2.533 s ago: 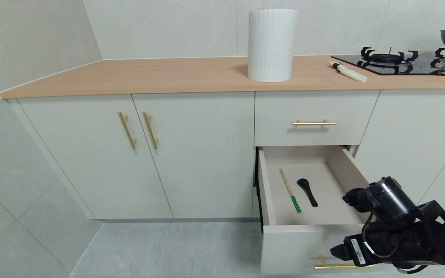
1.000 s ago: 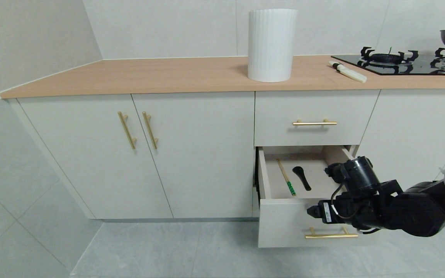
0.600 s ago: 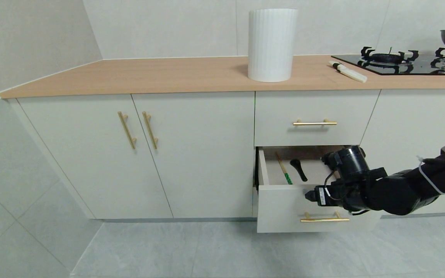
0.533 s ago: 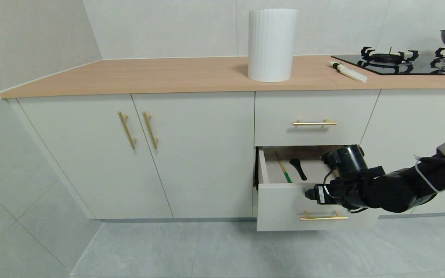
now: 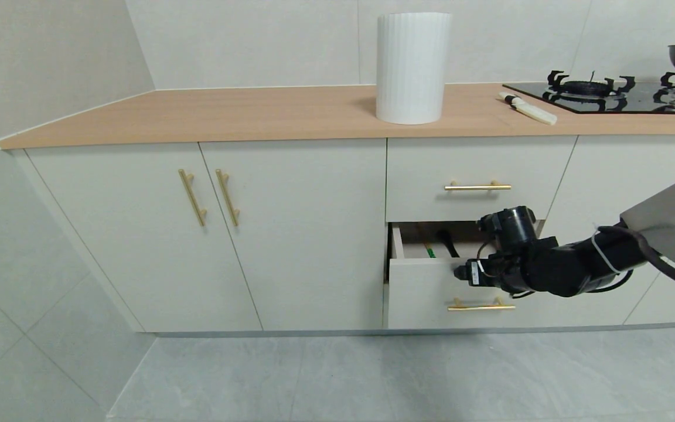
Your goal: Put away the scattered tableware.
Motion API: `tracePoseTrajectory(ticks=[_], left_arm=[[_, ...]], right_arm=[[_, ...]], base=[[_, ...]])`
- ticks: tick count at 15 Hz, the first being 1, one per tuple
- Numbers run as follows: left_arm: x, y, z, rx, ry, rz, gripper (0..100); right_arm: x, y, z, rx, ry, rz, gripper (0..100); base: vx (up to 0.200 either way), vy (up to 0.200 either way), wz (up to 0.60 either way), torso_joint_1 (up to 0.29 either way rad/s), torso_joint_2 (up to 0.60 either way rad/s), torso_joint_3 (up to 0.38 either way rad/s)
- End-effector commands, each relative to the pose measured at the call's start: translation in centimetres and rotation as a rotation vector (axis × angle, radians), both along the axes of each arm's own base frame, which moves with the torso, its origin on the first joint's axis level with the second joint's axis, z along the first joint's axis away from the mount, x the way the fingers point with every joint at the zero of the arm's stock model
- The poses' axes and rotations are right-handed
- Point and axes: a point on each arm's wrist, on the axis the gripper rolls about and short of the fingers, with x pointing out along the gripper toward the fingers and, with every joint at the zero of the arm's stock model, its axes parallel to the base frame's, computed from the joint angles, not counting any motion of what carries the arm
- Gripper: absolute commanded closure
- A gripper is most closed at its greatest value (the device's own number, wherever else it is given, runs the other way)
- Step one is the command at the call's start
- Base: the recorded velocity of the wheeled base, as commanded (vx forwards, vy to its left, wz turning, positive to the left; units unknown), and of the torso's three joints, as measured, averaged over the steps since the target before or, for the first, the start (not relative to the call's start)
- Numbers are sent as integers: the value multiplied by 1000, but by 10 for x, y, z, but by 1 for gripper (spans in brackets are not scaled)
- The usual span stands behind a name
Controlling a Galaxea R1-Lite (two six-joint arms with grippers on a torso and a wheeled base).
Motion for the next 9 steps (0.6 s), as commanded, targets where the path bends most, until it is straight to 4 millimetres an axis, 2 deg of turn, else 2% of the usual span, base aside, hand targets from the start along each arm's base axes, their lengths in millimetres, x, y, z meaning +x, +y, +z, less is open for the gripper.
tracePoseTrajectory(ticks=[1, 5, 9], left_arm=[[0, 0, 0, 0, 1, 1, 0], [0, 0, 0, 0, 1, 1, 0], [0, 0, 0, 0, 1, 1, 0]], right_arm=[[14, 2, -8, 2, -6, -6, 0], [30, -3, -19, 16, -35, -30, 0], [48, -11, -36, 49, -172, -62, 0]], base=[[0, 0, 0, 0, 0, 0], [0, 0, 0, 0, 0, 0], [0, 0, 0, 0, 0, 0]])
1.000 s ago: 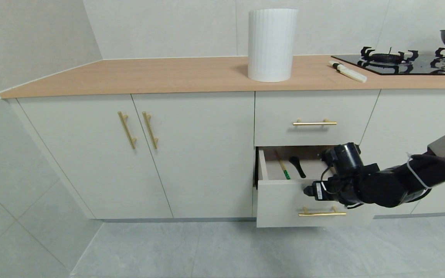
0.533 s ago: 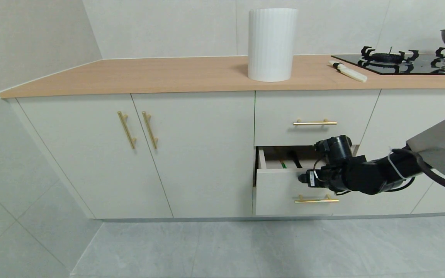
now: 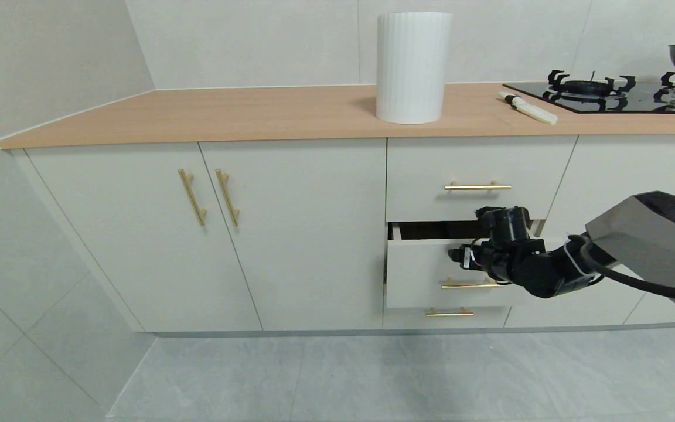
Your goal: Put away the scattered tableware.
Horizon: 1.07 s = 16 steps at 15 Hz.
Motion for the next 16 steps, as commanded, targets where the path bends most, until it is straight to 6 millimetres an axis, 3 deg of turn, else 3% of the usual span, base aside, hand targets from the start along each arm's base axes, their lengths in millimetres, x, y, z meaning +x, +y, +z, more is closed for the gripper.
tracePoseTrajectory(ticks=[1, 12, 16], left_arm=[[0, 0, 0, 0, 1, 1, 0], [0, 0, 0, 0, 1, 1, 0], [0, 0, 0, 0, 1, 1, 0]], right_arm=[[6, -8, -21, -6, 11, -20, 0], [60, -29, -40, 21, -214, -180, 0], [65, -30, -42, 19, -235, -197, 0]], base=[[0, 0, 0, 0, 0, 0], [0, 0, 0, 0, 0, 0], [0, 0, 0, 0, 0, 0]])
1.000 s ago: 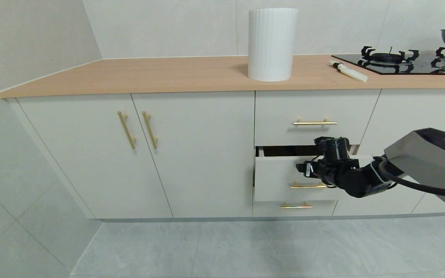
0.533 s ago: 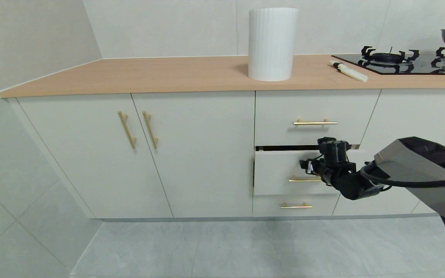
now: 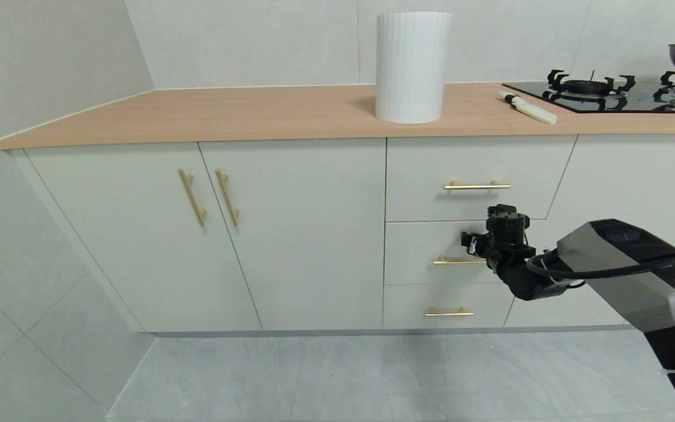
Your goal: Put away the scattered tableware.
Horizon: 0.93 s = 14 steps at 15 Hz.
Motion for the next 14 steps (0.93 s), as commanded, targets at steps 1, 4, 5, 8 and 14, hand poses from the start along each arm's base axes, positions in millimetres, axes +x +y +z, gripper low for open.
tracePoseTrajectory(ticks=[1, 4, 5, 8, 14], left_arm=[[0, 0, 0, 0, 1, 1, 0], [0, 0, 0, 0, 1, 1, 0], [0, 0, 0, 0, 1, 1, 0], [0, 0, 0, 0, 1, 1, 0], [0, 0, 0, 0, 1, 1, 0]], right_arm=[[2, -1, -5, 1, 2, -2, 0], [10, -2, -4, 5, -25, -5, 0], [14, -4, -6, 5, -32, -9, 0], [22, -8, -3, 10, -63, -20, 0], [14, -10, 1, 6, -43, -25, 0]], base=[[0, 0, 0, 0, 0, 0], [0, 0, 0, 0, 0, 0], [0, 0, 0, 0, 0, 0], [0, 0, 0, 0, 0, 0], [0, 0, 0, 0, 0, 0]])
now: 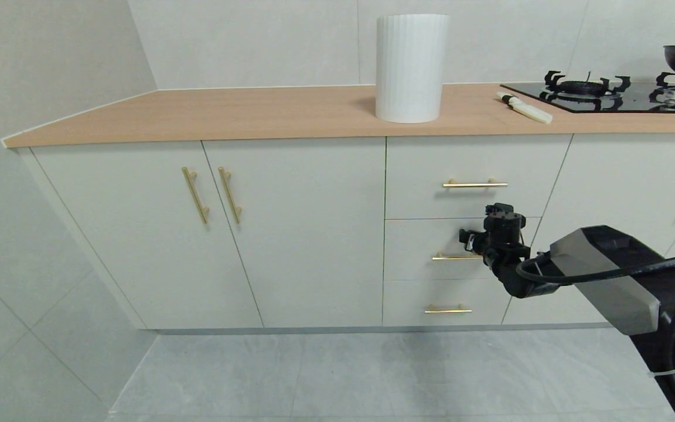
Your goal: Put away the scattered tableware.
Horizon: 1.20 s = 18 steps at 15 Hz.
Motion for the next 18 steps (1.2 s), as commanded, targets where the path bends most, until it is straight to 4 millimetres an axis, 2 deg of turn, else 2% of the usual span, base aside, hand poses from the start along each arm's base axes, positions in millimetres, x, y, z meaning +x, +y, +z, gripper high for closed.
tracePoseTrajectory(ticks=[1, 4, 6, 7, 8, 9, 10, 11, 13, 14, 16, 18], left_arm=[[0, 0, 0, 0, 1, 1, 0], [0, 0, 0, 0, 1, 1, 0], [0, 0, 0, 0, 1, 1, 0], [0, 0, 0, 0, 1, 1, 0], [0, 0, 0, 0, 1, 1, 0], [0, 0, 0, 0, 1, 1, 0], [0, 0, 0, 0, 1, 1, 0], [0, 0, 0, 1, 1, 1, 0], [0, 0, 0, 0, 1, -1, 0], [0, 0, 0, 0, 1, 1, 0], [0, 0, 0, 0, 1, 1, 0], [0, 0, 0, 1, 1, 1, 0]], right_arm=[[-13, 0, 8, -7, 38, 13, 0], [-43, -3, 28, -11, 91, 50, 0], [-82, -4, 63, -7, 103, 89, 0], [-94, -6, 73, -8, 104, 92, 0], [-124, -7, 101, -7, 84, 102, 0], [-146, -12, 121, -4, 60, 100, 0], [-159, -14, 130, -3, 49, 100, 0], [-221, -26, 173, 7, -41, 95, 0], [-265, -33, 198, 14, -123, 97, 0], [-315, -43, 219, -39, -213, 109, 0], [-369, -53, 229, -133, -298, 110, 0], [-413, -62, 230, -194, -332, 106, 0]], base=[[0, 0, 0, 0, 0, 0], [0, 0, 0, 0, 0, 0], [0, 0, 0, 0, 0, 0], [0, 0, 0, 0, 0, 0], [0, 0, 0, 0, 0, 0], [0, 0, 0, 0, 0, 0], [0, 0, 0, 0, 0, 0], [0, 0, 0, 0, 0, 0], [0, 0, 0, 0, 0, 0], [0, 0, 0, 0, 0, 0], [0, 0, 0, 0, 0, 0], [0, 0, 0, 0, 0, 0]])
